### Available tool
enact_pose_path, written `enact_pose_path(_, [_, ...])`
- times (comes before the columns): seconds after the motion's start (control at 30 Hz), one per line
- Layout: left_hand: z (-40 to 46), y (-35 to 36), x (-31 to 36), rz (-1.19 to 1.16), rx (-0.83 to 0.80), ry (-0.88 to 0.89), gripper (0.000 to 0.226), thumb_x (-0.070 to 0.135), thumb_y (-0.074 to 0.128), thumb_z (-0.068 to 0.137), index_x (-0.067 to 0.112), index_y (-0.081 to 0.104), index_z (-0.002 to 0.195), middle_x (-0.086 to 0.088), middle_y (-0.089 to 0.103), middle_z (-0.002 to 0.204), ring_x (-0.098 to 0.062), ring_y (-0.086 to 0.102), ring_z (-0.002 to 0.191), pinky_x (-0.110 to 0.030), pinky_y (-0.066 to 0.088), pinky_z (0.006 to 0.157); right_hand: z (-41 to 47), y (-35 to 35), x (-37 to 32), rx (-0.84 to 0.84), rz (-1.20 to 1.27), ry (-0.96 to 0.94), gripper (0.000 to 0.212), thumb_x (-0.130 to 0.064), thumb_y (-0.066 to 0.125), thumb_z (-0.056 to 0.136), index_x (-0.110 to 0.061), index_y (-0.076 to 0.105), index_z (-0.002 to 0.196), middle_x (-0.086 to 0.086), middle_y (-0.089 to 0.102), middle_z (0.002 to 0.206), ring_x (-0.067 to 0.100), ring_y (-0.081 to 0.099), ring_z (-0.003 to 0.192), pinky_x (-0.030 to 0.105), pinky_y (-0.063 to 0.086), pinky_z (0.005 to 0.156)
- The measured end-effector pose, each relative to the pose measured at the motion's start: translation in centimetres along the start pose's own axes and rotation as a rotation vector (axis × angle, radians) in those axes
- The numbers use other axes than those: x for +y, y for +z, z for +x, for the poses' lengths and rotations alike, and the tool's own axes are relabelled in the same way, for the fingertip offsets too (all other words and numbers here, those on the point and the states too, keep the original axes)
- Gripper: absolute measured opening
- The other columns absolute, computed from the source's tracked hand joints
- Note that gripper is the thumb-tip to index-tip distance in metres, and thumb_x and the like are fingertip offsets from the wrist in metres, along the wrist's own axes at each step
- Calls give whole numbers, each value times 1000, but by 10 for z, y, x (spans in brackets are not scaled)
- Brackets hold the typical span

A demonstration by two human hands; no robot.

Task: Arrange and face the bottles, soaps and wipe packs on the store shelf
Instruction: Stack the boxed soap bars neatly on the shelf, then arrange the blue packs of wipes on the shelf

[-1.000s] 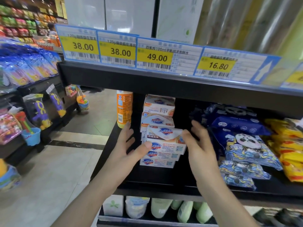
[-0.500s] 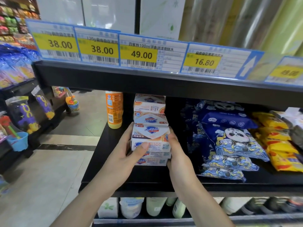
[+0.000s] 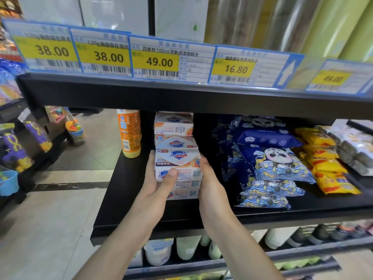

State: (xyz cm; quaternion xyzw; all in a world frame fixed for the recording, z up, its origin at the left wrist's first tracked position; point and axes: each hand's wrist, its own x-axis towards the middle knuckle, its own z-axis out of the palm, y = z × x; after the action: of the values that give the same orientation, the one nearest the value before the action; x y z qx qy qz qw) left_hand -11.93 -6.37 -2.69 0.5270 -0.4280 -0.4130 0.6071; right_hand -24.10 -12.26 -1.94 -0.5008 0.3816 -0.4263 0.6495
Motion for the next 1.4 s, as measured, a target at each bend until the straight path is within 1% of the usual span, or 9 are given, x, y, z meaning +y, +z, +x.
enact_pose_path(0.2, [-1, -4, 0, -87, -17, 11, 90, 66, 70, 76, 62, 23, 152, 26, 56, 144, -5, 53, 135, -45, 36, 120, -6, 0, -6, -6, -72, 22, 42, -54, 36, 106, -39, 60, 137, -8, 75, 121, 7, 69, 112, 29, 51, 100])
enact_pose_path(0.33, [3, -9, 6, -26, 131, 56, 108, 59, 82, 68, 44, 23, 157, 18, 35, 163, -7, 38, 148, -36, 33, 116, -17, -5, -12, 17, -117, -16, 56, -61, 37, 103, -38, 42, 153, -17, 65, 133, -18, 61, 97, 2, 47, 65])
enact_pose_path(0.47, [-28, -5, 15, 173, 298, 214, 71, 28, 72, 94, 51, 34, 150, 38, 34, 151, 9, 30, 140, -30, 26, 117, -40, -17, -16, 60, -258, -181, 58, -49, 50, 103, -40, 31, 157, -45, 44, 116, -40, 43, 89, 1, 39, 83])
enact_pose_path(0.6, [-49, 18, 23, 412, 384, 433, 57, 23, 72, 94, 43, 48, 141, 31, 47, 145, 6, 40, 139, -32, 34, 115, -69, -47, -21, 67, -393, -231, 57, -28, 63, 100, -44, 40, 149, -27, 53, 137, -14, 56, 115, 2, 45, 89])
enact_pose_path(0.77, [-62, 73, 22, 497, 390, 498, 37, 20, 69, 94, 41, 61, 124, 23, 60, 127, -11, 60, 118, -38, 51, 98, -93, -116, -38, 76, -529, -382, 21, -25, 67, 96, -44, 68, 103, -25, 69, 101, 6, 65, 78, 14, 47, 63])
enact_pose_path(0.9, [-62, 101, -3, 756, 223, 408, 33, 38, 61, 89, 48, 59, 120, 29, 56, 122, -5, 55, 119, -23, 45, 96, -94, -168, -55, 128, -563, -585, 14, -22, 69, 92, -36, 71, 92, -7, 68, 85, 18, 54, 56, 33, 46, 53])
enact_pose_path(1.03, [-62, 107, -45, 1064, 129, 309, 40, 53, 52, 89, 50, 54, 129, 35, 47, 129, -2, 47, 122, -30, 40, 100, -89, -205, -67, 210, -682, -750, 4, -33, 70, 94, -36, 67, 96, -12, 59, 95, 17, 59, 74, 22, 45, 62])
enact_pose_path(1.13, [-60, 109, -58, 1103, 168, 260, 44, 61, 54, 84, 51, 56, 126, 37, 44, 132, -1, 43, 123, -32, 33, 97, -80, -223, -73, 208, -770, -743, 23, -30, 77, 89, -36, 65, 107, -12, 53, 114, 10, 58, 103, 13, 44, 80])
enact_pose_path(1.4, [-61, 114, -55, 1103, 183, 209, 46, 60, 54, 82, 52, 58, 127, 39, 42, 135, 8, 35, 123, -29, 30, 100, -51, -226, -112, 117, -790, -689, 45, -43, 74, 86, -46, 55, 127, -14, 44, 133, -3, 47, 125, 19, 40, 103])
